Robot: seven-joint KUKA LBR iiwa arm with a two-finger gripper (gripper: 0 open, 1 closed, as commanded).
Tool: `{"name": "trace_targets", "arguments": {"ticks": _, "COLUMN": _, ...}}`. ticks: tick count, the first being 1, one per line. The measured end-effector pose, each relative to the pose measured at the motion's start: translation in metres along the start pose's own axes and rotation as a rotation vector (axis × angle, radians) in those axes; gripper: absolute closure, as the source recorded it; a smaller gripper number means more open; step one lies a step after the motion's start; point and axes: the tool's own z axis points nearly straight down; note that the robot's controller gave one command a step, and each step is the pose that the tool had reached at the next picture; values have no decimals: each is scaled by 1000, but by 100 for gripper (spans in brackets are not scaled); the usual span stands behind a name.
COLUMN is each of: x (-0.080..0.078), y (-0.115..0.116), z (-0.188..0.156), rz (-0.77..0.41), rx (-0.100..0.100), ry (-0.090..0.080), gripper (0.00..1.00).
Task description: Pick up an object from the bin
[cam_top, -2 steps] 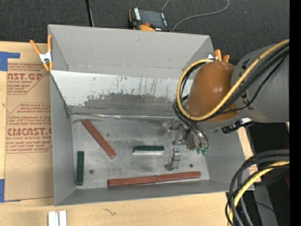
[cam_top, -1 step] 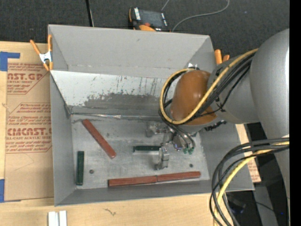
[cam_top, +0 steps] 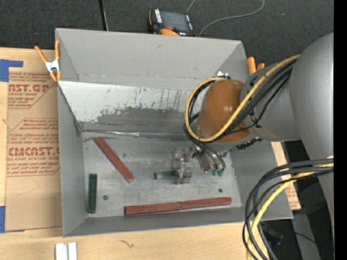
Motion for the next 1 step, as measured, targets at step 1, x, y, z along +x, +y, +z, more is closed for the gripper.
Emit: {"name": "trace_targets", "arguments": {"ticks": 1, "x": 13, "y": 40, "z": -169, "rz": -326, "rx": 1, "ry": -10, "gripper": 100}}
